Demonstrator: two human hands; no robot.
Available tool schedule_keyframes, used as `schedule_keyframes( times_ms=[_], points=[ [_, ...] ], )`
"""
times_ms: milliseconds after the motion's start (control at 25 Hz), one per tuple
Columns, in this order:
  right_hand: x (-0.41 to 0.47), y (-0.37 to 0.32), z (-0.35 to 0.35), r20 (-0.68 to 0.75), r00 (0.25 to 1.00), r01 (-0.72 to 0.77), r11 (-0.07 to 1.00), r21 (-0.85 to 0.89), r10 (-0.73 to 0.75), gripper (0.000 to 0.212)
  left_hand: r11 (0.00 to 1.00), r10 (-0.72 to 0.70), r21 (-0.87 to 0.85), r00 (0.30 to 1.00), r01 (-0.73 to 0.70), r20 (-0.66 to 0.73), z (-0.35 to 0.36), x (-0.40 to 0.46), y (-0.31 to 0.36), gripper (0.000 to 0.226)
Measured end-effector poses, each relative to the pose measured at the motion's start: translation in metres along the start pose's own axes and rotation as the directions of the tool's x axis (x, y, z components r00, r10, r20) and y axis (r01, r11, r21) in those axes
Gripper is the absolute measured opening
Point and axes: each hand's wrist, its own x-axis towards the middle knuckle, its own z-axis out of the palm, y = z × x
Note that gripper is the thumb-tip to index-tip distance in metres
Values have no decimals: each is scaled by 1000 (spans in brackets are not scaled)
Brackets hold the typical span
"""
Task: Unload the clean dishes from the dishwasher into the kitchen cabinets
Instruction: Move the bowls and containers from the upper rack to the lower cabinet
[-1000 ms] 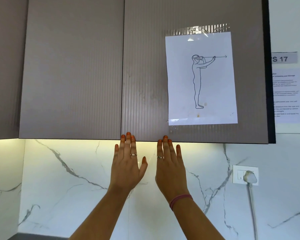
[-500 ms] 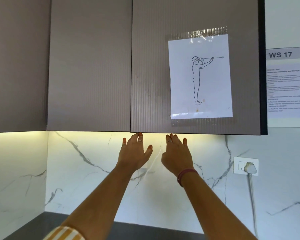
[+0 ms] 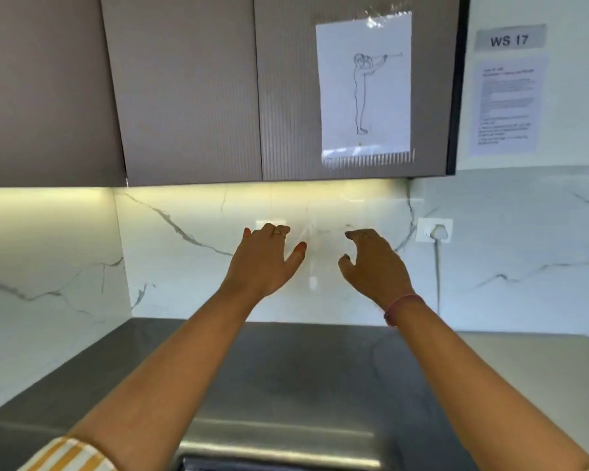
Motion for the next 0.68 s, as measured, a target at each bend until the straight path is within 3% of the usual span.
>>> schedule_keyframes(
  times_ms=[280, 680],
  points=[
    [-170, 54, -53, 109, 973, -206, 979, 2, 205, 41, 981, -5, -191, 986, 37, 166, 12, -137, 76, 57],
    [-339, 167, -97, 249, 853, -453, 888, -82, 458, 39, 890, -15, -417, 926, 183, 376, 97, -267, 213, 50]
  ],
)
